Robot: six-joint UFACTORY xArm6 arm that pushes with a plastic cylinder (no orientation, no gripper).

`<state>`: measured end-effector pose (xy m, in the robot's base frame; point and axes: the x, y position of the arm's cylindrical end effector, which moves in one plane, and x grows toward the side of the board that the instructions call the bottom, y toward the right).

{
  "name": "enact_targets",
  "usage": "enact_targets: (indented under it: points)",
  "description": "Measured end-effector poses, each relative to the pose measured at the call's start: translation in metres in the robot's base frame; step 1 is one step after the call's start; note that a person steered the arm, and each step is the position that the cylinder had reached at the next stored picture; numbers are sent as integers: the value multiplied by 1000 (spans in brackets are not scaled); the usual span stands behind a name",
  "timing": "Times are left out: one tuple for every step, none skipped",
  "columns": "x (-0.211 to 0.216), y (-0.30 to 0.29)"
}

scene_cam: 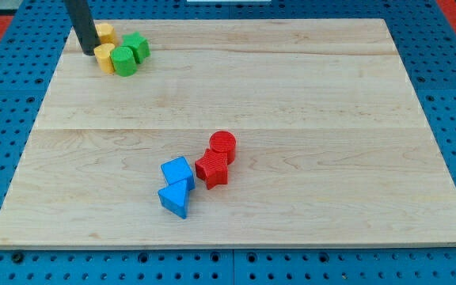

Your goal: Move the yellow heart towards the center

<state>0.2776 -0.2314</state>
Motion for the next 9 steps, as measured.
enact_targets:
  points:
    - [6,13]
    - [8,-21]
    - [14,-13]
    - [9,39]
    - [23,70]
    - [58,82]
    - [71,156]
    - [71,184]
    - [82,187]
